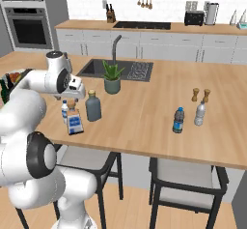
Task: Move the plastic bottles in the middle to the plastics group, and the glass bottles in the middle to the glass group.
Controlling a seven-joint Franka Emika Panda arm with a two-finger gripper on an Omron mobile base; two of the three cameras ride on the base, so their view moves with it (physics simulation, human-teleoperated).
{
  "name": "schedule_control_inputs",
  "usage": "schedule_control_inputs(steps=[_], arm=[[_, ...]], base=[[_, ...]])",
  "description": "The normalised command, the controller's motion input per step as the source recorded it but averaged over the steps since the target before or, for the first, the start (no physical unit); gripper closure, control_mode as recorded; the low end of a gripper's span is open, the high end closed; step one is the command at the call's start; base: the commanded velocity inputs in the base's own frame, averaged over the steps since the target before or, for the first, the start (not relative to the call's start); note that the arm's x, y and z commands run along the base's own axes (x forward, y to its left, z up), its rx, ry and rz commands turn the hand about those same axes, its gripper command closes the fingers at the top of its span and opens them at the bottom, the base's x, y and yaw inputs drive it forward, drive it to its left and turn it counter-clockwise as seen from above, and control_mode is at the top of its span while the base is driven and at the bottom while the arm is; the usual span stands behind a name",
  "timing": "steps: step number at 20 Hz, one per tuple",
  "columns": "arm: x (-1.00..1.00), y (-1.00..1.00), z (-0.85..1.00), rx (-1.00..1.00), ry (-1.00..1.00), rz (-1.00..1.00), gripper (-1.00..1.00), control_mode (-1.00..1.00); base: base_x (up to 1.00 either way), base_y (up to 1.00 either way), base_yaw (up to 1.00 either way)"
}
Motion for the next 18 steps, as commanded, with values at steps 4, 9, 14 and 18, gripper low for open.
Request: schedule_control_inputs(steps=[4, 9, 14, 18], arm=[[0.36, 0.03, -0.31, -0.05, 0.08, 0.0, -1.0, -1.0], [0.25, 0.06, -0.27, -0.1, 0.05, 0.0, -1.0, -1.0], [0.21, 0.11, -0.15, -0.02, 0.02, 0.0, -1.0, -1.0], [0.14, 0.03, -0.15, 0.0, 0.0, 0.0, -1.0, -1.0]], base=[[0.0, 0.0, 0.0], [0.0, 0.0, 0.0], [0.0, 0.0, 0.0], [0.0, 0.0, 0.0]])
